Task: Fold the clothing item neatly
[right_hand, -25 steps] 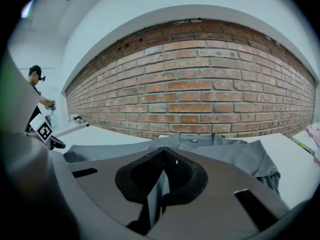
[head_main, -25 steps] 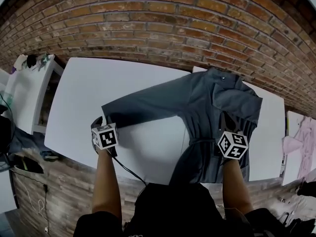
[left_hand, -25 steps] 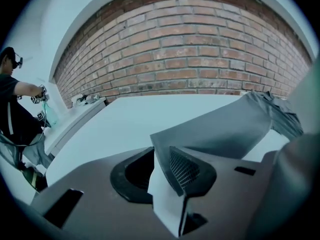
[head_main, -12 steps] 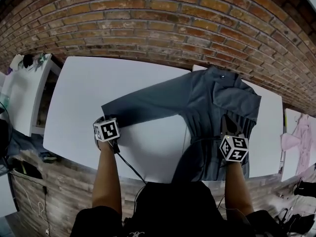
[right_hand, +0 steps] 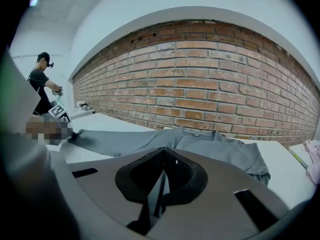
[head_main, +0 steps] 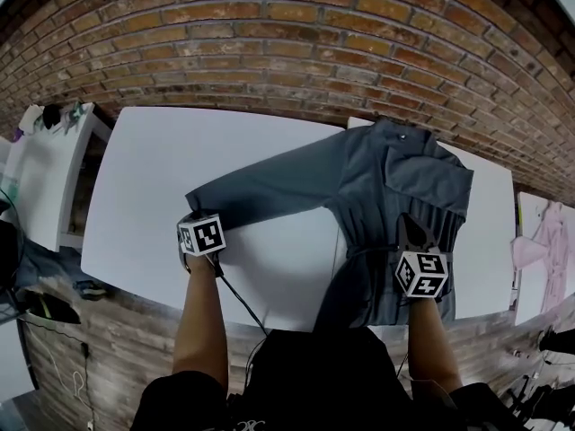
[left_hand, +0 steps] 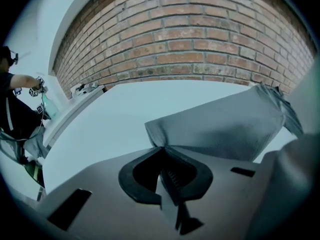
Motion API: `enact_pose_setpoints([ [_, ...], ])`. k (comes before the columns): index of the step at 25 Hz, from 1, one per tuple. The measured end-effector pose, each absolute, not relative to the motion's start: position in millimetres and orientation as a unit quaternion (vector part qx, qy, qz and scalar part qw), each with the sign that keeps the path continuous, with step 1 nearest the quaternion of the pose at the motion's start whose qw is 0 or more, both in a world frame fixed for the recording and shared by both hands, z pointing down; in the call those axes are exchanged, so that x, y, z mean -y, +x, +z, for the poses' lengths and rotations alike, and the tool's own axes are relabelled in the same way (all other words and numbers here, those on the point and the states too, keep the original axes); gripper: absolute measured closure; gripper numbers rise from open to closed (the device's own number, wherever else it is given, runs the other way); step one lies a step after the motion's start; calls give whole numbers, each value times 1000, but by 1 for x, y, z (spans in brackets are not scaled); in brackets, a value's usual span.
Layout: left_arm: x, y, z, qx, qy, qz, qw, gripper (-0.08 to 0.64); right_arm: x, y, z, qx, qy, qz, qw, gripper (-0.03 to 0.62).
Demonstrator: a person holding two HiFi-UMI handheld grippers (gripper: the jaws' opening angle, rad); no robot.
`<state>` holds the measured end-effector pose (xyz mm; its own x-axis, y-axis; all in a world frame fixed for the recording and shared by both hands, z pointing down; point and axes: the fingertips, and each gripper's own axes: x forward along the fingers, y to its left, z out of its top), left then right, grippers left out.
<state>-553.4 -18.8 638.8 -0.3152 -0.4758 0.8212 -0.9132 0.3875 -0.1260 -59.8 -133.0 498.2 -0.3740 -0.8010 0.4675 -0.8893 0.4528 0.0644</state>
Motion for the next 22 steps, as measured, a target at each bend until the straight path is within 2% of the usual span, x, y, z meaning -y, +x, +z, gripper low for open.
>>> enact_pose_setpoints([
  [8,17,-558,636,746,477,273,376,546,121,-53,494,826,507,89,228,591],
  [14,32,-551,594,762,499,253,326,546,116,-45,490,824,512,93,223,591],
  [22,68,-516,538,760,538,206,300,546,99,-37,487,832,498,57,238,591],
])
